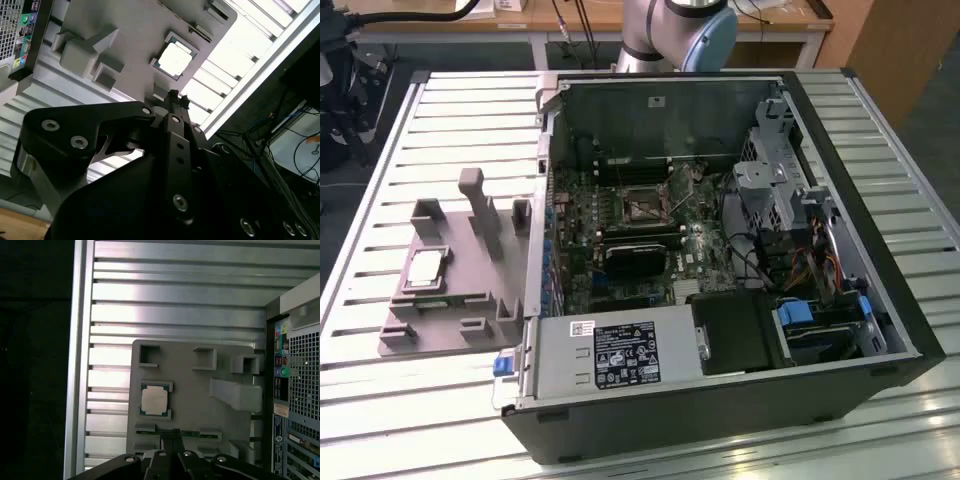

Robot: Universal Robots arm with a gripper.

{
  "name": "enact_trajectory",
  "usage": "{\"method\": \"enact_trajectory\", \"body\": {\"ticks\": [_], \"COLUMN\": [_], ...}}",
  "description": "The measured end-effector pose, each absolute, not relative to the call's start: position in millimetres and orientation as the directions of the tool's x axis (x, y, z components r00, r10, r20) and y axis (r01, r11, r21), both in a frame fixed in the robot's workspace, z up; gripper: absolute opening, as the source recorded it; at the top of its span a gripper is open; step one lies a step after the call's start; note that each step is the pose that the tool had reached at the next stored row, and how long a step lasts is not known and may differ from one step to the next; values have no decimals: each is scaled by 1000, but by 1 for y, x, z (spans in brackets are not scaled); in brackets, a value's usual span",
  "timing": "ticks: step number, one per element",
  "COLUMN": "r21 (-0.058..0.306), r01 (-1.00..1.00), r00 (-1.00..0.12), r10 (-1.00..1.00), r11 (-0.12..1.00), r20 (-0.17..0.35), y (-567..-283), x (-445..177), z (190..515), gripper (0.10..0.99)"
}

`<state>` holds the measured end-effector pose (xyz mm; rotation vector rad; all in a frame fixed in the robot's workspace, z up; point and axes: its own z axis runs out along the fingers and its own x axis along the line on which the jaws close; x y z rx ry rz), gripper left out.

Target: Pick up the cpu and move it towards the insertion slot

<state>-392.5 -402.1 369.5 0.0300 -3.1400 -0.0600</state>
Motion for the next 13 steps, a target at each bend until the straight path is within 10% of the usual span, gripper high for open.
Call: {"method": "enact_trajectory", "body": {"ticks": [13], "r21": [38], "r01": [-19], "r00": [-1000], "r10": [-19], "r11": [999], "r20": [0], "y": [-402], "x": [-393], "z": [369], "gripper": [102]}}
